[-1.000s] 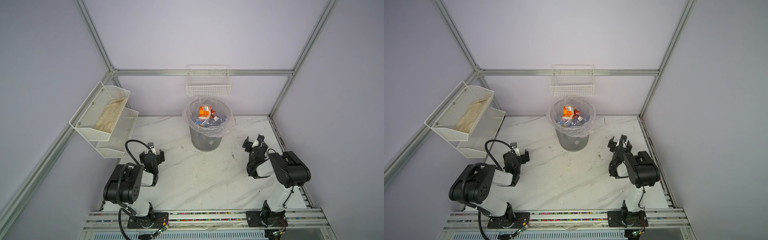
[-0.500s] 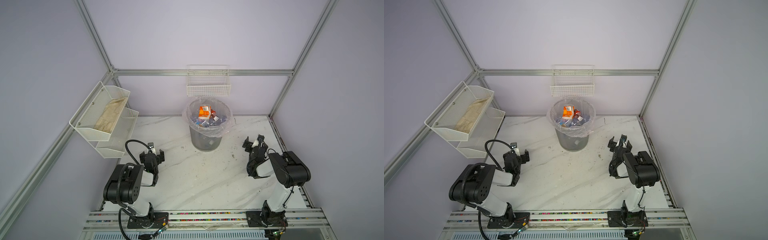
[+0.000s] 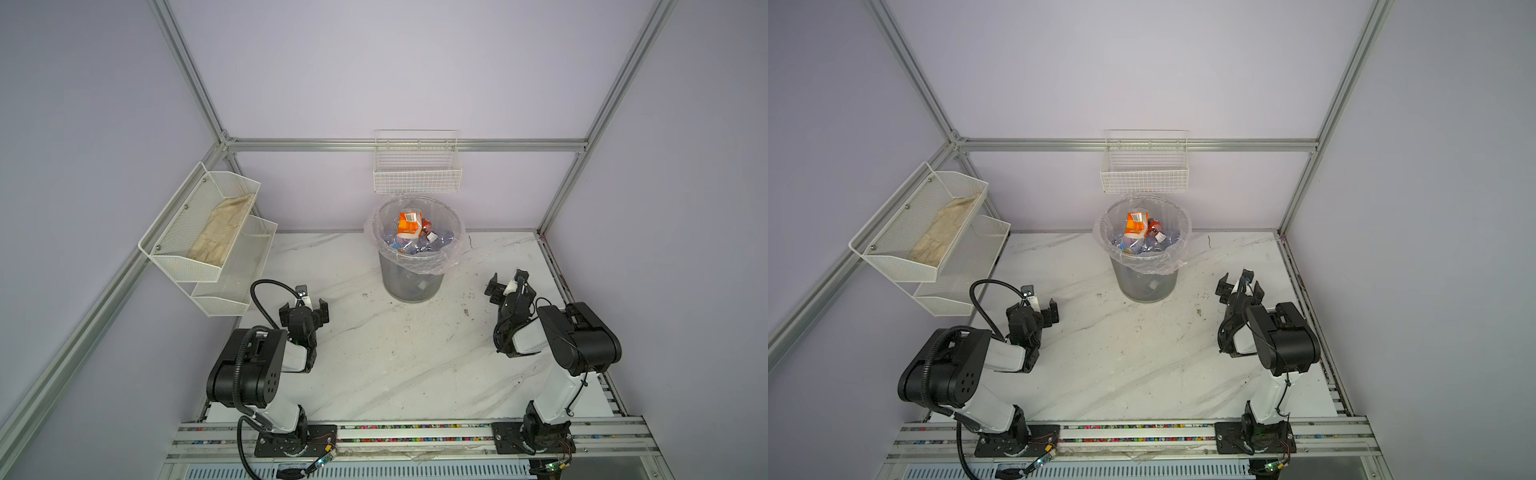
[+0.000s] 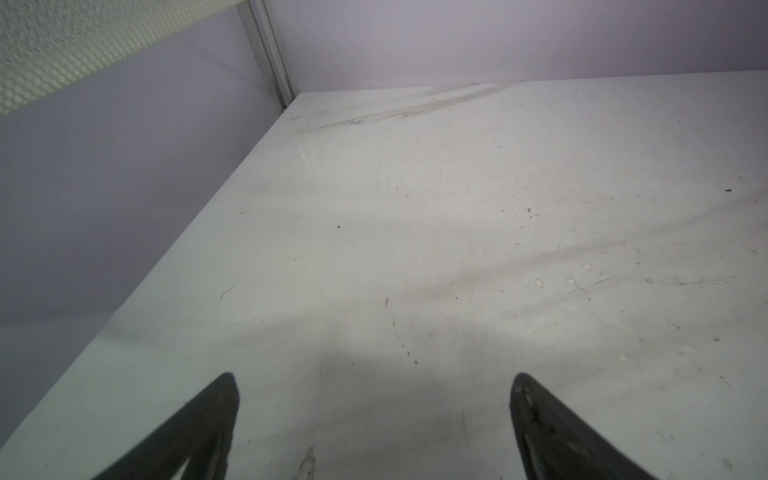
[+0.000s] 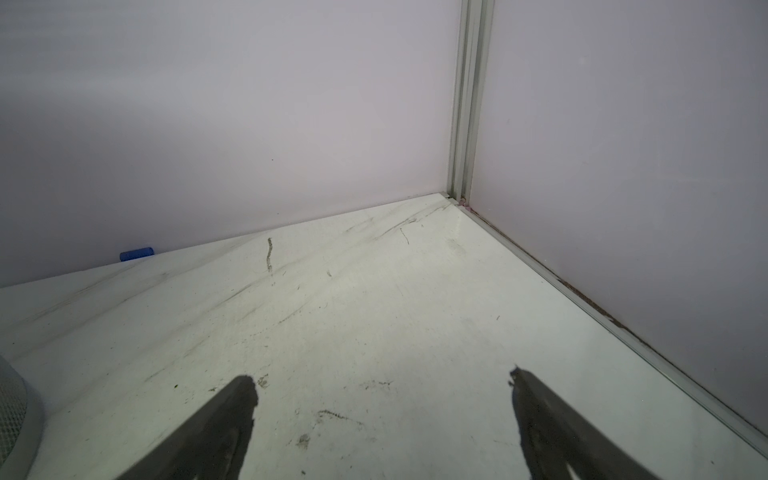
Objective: Throw the plastic bottles in the bin
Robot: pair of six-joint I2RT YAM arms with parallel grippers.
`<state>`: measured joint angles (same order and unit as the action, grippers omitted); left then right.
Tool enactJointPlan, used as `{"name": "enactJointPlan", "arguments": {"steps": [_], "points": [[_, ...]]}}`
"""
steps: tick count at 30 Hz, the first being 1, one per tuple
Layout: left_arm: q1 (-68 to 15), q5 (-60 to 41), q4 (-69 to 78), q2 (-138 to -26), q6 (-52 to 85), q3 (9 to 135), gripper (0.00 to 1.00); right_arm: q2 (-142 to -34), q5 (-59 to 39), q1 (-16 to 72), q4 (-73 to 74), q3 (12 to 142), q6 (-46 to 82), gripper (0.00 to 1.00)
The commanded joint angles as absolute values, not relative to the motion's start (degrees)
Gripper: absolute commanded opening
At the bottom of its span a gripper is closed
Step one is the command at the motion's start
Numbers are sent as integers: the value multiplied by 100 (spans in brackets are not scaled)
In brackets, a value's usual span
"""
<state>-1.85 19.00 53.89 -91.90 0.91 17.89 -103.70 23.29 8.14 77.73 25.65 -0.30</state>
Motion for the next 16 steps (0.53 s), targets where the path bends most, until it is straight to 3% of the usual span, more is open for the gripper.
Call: {"name": "enactJointPlan", "arguments": {"steps": [1, 16], "points": [[-158, 1889, 5590, -9039, 167, 2127, 100, -10248, 2355, 787, 7992, 2566, -61, 97], [-97, 1767, 5552, -9032, 175, 2136, 100, -10251, 2374, 784, 7970, 2572, -62, 98]]}}
